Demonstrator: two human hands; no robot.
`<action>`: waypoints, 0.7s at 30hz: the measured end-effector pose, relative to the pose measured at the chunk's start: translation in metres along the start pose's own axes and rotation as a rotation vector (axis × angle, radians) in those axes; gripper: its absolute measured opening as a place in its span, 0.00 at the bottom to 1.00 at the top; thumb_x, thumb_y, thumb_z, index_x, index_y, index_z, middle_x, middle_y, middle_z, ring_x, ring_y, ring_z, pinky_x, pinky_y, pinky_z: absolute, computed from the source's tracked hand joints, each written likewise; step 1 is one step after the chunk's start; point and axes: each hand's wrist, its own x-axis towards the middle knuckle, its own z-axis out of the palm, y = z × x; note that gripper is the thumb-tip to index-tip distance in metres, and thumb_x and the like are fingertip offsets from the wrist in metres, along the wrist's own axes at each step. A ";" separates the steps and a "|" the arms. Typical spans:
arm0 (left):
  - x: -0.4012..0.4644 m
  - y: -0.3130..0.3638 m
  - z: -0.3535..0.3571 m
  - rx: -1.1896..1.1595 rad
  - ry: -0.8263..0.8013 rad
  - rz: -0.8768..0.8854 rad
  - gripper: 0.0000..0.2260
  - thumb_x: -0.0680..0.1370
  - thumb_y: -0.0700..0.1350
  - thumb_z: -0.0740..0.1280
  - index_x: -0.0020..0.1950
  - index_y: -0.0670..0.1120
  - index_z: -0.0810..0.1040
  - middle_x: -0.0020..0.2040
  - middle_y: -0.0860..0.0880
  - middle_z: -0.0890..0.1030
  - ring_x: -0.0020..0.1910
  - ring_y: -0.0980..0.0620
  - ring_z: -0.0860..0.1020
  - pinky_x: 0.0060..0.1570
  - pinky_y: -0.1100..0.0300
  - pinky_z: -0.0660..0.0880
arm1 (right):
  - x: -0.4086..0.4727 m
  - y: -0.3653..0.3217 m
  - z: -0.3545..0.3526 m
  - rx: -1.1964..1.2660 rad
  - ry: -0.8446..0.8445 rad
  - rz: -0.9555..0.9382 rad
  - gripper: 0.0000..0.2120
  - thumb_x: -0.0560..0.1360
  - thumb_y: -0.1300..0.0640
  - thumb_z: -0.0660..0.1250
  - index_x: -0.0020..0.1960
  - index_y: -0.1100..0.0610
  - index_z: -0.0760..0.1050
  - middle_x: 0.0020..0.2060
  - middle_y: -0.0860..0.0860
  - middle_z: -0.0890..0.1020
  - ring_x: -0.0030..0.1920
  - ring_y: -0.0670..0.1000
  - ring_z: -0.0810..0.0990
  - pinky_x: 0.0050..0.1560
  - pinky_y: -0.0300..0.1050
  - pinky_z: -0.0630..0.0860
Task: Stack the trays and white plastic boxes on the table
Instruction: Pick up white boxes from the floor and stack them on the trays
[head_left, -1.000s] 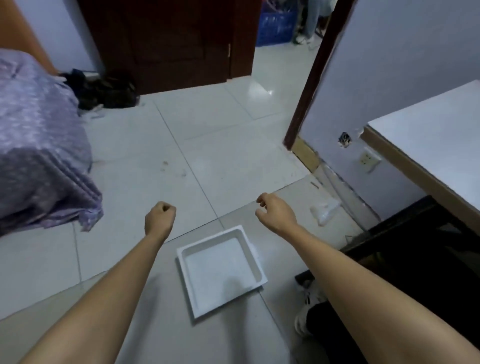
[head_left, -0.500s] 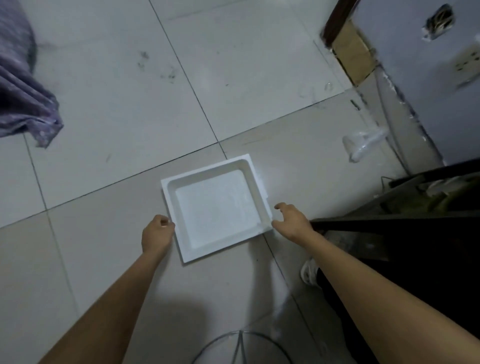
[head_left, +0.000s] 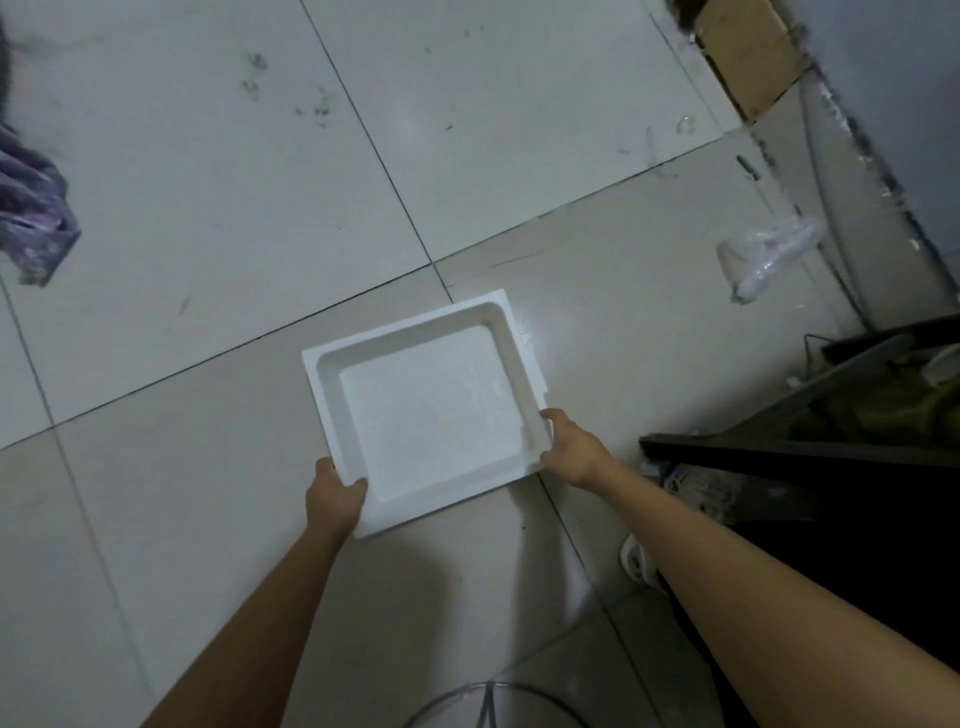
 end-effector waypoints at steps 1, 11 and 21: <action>-0.001 0.001 -0.002 -0.001 0.007 0.008 0.18 0.75 0.36 0.65 0.64 0.36 0.67 0.59 0.35 0.77 0.58 0.36 0.76 0.57 0.47 0.73 | -0.001 -0.001 0.000 0.026 0.000 0.005 0.31 0.76 0.62 0.60 0.76 0.54 0.54 0.68 0.58 0.70 0.65 0.61 0.72 0.62 0.47 0.70; -0.014 0.014 -0.022 0.004 0.068 0.076 0.17 0.74 0.30 0.61 0.63 0.36 0.68 0.57 0.36 0.77 0.56 0.36 0.76 0.55 0.49 0.74 | -0.024 -0.011 -0.013 0.291 0.075 0.029 0.32 0.74 0.65 0.62 0.74 0.49 0.57 0.66 0.54 0.72 0.60 0.58 0.76 0.58 0.47 0.74; -0.053 0.082 -0.067 -0.008 0.232 0.178 0.16 0.71 0.31 0.63 0.58 0.35 0.70 0.52 0.34 0.79 0.49 0.35 0.78 0.46 0.49 0.75 | -0.081 -0.049 -0.071 0.481 0.214 -0.025 0.32 0.74 0.65 0.63 0.74 0.49 0.59 0.55 0.52 0.72 0.55 0.55 0.75 0.55 0.48 0.76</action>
